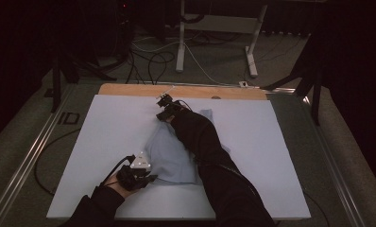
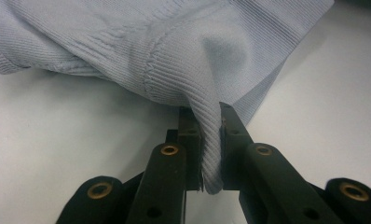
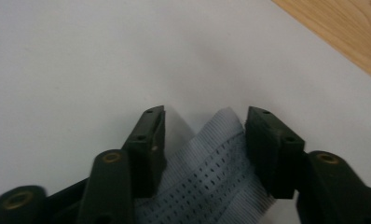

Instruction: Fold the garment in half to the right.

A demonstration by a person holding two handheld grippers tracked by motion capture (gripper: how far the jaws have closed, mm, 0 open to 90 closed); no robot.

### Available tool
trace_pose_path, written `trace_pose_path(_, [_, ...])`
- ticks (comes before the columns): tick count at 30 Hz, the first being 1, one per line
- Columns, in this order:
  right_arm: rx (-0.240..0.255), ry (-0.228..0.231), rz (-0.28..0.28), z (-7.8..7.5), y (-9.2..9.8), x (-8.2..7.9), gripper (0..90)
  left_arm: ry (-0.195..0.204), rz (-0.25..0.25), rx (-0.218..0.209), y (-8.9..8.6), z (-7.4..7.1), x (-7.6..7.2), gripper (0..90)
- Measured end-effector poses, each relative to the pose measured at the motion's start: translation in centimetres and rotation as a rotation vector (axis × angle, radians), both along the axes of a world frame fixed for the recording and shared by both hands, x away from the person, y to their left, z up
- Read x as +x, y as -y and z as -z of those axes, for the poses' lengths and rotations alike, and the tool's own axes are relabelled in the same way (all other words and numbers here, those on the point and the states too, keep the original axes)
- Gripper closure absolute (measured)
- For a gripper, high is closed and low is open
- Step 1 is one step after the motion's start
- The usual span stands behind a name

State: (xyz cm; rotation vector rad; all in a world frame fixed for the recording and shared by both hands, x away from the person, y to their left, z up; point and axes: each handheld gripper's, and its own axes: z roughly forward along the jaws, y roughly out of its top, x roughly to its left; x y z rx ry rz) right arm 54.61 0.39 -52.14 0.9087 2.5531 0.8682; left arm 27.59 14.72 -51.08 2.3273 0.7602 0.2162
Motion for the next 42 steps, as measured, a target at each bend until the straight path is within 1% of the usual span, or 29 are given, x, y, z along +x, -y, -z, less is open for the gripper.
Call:
trace_pose_path(2, [-0.008,-0.001,-0.009,-0.1,0.0,-0.1,56.4,-0.001,-0.001,-0.003,0.0,0.0,0.0,84.0])
trace_pose_path(3, [-0.008,-0.001,-0.009,-0.1,0.0,-0.1,56.4,-0.001,-0.001,-0.003,0.0,0.0,0.0,84.0])
trace_pose_path(4, [-0.028,0.006,-0.022,-0.2,-0.1,-0.2,60.9,-0.003,0.005,0.0,0.0,0.0,0.0,84.0])
trace_pose_path(8, [-0.055,0.019,-0.039,-0.3,-0.4,-0.5,70.4,-0.003,0.002,-0.001,0.1,0.0,0.0,84.0])
trace_pose_path(9, [-0.055,0.019,-0.039,-0.3,-0.4,-0.5,70.4,-0.003,0.002,-0.001,0.1,0.0,0.0,84.0])
trace_pose_path(10, [-0.07,0.026,-0.049,-0.4,-0.4,-0.5,76.7,-0.002,0.0,-0.005,0.0,0.0,0.0,84.0])
trace_pose_path(12, [-0.068,0.025,-0.054,-0.4,-0.4,-0.5,80.6,-0.003,-0.003,-0.009,0.0,0.0,0.0,84.0])
trace_pose_path(13, [-0.076,0.023,-0.06,-0.5,-0.3,-0.5,82.3,-0.003,-0.002,-0.006,0.0,0.0,0.0,84.0])
trace_pose_path(16, [-0.073,0.016,-0.062,-0.6,-0.4,-0.5,84.3,-0.007,0.0,-0.011,0.0,0.0,0.1,84.0])
trace_pose_path(18, [-0.074,0.022,-0.072,-0.7,-0.4,-0.5,84.5,-0.007,-0.003,-0.015,0.0,-0.1,0.0,84.0])
trace_pose_path(20, [-0.071,0.011,-0.077,-0.9,-0.4,-0.5,84.7,-0.004,0.001,-0.018,0.1,-0.3,-0.1,84.1])
trace_pose_path(22, [-0.056,0.011,-0.076,-1.2,-0.3,-0.5,84.9,-0.001,0.001,-0.024,0.1,-0.5,-0.2,84.1])
trace_pose_path(23, [-0.05,0.012,-0.07,-1.4,-0.2,-0.5,87.6,-0.002,0.004,-0.026,0.2,-0.6,-0.2,84.1])
trace_pose_path(27, [-0.029,0.034,-0.071,-2.5,0.1,-0.7,87.4,0.005,0.016,-0.029,0.5,-0.9,-0.3,84.1])
trace_pose_path(28, [-0.024,0.036,-0.064,-2.8,0.2,-0.7,87.4,0.004,0.016,-0.028,0.5,-1.0,-0.3,84.1])
trace_pose_path(29, [-0.018,0.037,-0.064,-3.0,0.3,-0.7,87.4,0.004,0.015,-0.032,0.6,-1.0,-0.3,84.2])
trace_pose_path(31, [-0.024,0.038,-0.07,-3.1,0.4,-0.8,87.4,0.006,0.017,-0.031,0.6,-1.1,-0.3,84.2])
trace_pose_path(32, [-0.022,0.047,-0.075,-3.5,0.6,-0.8,87.4,0.006,0.018,-0.03,0.7,-1.2,-0.4,84.2])
trace_pose_path(36, [-0.008,0.052,-0.076,-4.0,0.8,-1.0,87.5,0.01,0.022,-0.032,0.9,-1.5,-0.4,84.2])
trace_pose_path(37, [-0.009,0.061,-0.078,-4.2,0.9,-1.0,87.5,0.01,0.022,-0.032,0.9,-1.5,-0.4,84.2])
trace_pose_path(38, [-0.007,0.059,-0.076,-4.4,1.1,-1.1,87.5,0.014,0.03,-0.031,1.1,-1.7,-0.4,84.2])
trace_pose_path(42, [0.012,0.066,-0.069,-5.0,1.6,-1.2,87.5,0.022,0.033,-0.029,1.5,-2.3,-0.5,84.2])
